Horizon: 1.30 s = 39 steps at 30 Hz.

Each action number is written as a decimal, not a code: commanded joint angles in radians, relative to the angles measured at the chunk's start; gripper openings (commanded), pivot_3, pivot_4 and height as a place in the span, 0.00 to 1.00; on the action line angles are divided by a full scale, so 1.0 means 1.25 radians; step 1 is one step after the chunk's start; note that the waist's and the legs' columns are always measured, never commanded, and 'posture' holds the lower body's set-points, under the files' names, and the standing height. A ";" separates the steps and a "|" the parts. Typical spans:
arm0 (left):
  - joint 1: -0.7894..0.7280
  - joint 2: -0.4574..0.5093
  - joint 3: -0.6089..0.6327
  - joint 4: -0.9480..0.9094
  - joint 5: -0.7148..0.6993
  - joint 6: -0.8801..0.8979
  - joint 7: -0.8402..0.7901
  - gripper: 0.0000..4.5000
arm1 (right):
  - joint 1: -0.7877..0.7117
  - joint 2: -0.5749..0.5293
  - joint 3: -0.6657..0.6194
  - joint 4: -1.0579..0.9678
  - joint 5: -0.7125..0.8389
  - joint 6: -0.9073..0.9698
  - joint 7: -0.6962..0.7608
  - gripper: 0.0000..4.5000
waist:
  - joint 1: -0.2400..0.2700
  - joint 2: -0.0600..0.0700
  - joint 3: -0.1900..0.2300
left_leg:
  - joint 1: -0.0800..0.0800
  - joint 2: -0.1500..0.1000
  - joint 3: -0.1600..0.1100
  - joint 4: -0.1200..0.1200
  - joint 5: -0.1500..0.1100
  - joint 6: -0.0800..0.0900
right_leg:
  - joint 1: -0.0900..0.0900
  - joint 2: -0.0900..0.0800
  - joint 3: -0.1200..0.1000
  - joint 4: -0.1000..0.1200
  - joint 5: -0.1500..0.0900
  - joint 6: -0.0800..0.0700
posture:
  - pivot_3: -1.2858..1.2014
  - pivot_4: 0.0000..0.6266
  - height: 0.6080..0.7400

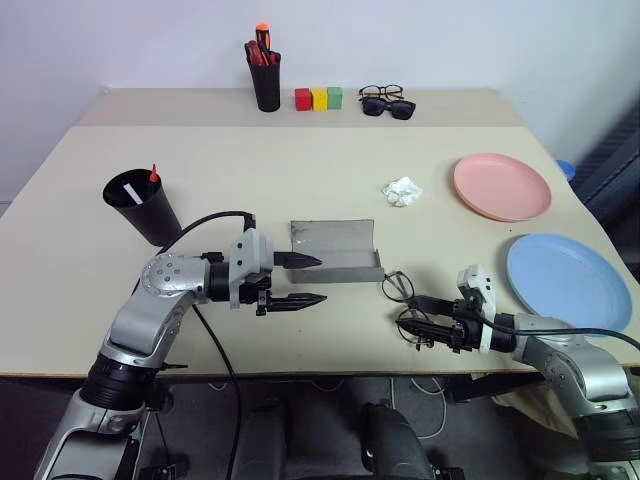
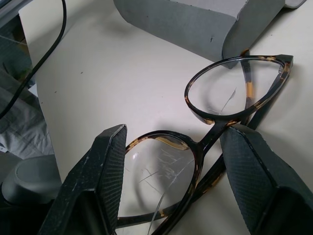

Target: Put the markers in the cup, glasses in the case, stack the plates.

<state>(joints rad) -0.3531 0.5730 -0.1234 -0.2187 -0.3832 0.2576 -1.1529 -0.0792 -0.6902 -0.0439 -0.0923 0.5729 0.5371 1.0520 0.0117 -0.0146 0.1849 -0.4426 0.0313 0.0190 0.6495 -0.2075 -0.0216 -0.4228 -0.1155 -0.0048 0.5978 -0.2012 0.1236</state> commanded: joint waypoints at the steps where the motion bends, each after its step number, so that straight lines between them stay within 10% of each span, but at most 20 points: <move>1: 0.005 0.004 0.017 -0.036 -0.018 0.000 0.015 0.62 | -0.016 -0.003 -0.010 -0.020 0.007 0.009 0.003 0.66 | 0.000 0.000 0.000 | 0.000 0.000 0.000 0.000 0.000 0.000 | 0.000 0.000 0.000 0.000 0.000 0.000 | 0.52 0.24 1.00; 17: 0.008 -0.015 -0.002 -0.029 -0.013 -0.008 0.039 0.62 | -0.102 -0.133 -0.060 -0.132 0.174 0.376 -0.025 0.66 | 0.001 0.000 0.000 | 0.000 0.000 0.000 0.000 0.000 0.000 | 0.000 0.000 0.000 0.000 0.000 0.000 | 0.52 0.24 1.00; 39: 0.064 0.009 0.021 -0.102 -0.052 0.057 0.083 0.62 | -0.191 -0.133 0.030 0.081 0.192 0.516 0.115 0.66 | 0.000 0.000 0.000 | 0.000 0.000 0.000 0.000 0.000 0.000 | 0.000 0.000 0.000 0.000 0.000 0.000 | 0.52 0.24 1.00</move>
<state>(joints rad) -0.2778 0.5803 -0.1228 -0.3040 -0.4256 0.3267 -1.0575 -0.3005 -0.8550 -0.0062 0.0075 0.7905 1.1746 1.1751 0.0118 -0.0147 0.1850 -0.4431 0.0314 0.0191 0.6492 -0.2076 -0.0216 -0.4234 -0.1155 -0.0048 0.5972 -0.2012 0.1235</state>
